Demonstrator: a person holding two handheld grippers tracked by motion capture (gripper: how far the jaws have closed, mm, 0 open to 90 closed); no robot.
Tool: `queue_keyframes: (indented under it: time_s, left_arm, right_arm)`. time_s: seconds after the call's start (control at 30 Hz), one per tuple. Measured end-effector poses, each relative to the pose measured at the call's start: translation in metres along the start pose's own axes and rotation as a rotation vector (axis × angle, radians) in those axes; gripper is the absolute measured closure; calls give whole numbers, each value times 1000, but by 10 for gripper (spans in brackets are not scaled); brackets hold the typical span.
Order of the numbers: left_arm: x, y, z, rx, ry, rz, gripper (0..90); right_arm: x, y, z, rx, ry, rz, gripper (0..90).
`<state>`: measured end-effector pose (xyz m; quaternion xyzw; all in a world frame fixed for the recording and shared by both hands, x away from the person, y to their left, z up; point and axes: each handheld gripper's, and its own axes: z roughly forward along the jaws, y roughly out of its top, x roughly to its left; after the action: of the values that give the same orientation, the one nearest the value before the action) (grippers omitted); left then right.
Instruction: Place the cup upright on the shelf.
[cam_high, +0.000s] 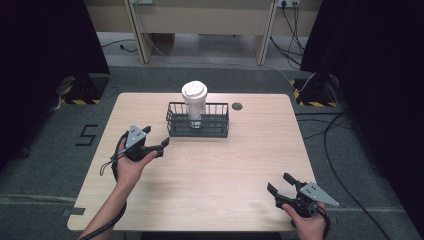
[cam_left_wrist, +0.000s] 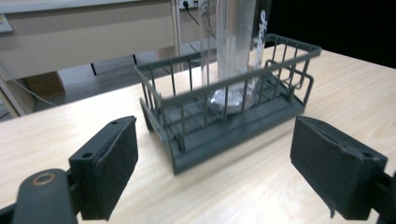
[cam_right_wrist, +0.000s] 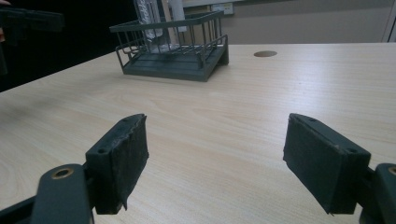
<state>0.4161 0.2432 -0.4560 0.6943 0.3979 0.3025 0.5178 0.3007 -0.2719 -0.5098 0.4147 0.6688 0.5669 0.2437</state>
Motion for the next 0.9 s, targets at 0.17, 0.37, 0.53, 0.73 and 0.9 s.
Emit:
queue_keyframes:
  time_s: [0.17,0.37,0.53,0.73,0.9]
  left_arm:
    - [3,-15,-15,5,-3,-16,151]
    - [8,-31,-33,-3,8,-23,151]
    - [12,-45,-46,9,22,-33,151]
    - [16,-61,-62,22,28,-50,154]
    - [19,-69,-72,12,43,-72,156]
  right_arm:
    - [0,0,1,2,-5,-5,224]
    - [-1,0,0,2,-12,-12,224]
    - [-1,0,0,4,-15,-12,224]
    - [0,-1,0,6,-14,-17,224]
    - [0,-1,0,6,-12,-21,224]
